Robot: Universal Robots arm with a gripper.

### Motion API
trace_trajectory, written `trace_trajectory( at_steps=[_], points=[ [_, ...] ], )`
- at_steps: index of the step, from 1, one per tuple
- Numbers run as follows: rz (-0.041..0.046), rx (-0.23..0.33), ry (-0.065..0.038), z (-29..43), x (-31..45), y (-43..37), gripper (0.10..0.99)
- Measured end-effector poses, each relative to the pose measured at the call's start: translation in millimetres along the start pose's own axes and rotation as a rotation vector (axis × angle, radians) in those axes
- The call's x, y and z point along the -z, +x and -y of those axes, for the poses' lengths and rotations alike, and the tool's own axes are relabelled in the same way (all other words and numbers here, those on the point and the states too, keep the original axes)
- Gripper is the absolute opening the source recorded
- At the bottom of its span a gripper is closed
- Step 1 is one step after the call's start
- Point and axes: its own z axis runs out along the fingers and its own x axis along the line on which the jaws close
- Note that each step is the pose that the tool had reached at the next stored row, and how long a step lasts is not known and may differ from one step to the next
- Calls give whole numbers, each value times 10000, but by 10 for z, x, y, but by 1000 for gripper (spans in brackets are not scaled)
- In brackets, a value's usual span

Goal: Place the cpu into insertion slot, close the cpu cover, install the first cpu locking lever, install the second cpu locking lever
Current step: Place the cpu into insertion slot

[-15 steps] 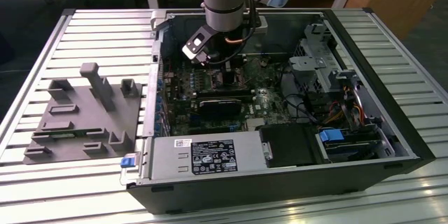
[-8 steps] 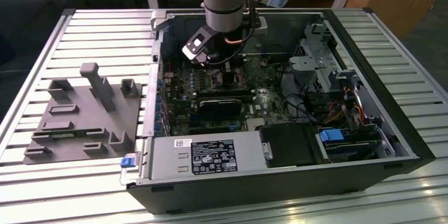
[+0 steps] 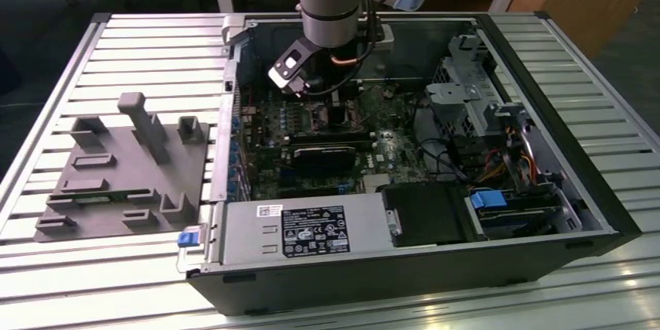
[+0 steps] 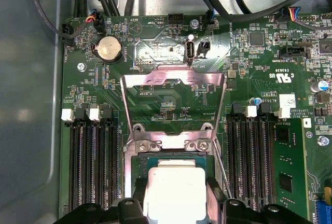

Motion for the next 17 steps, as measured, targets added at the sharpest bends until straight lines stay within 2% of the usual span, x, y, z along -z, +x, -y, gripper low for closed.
trace_trajectory(
  at_steps=[17],
  points=[
    [-22, 7, 0, -9, 16, 3, 529]
  ],
)
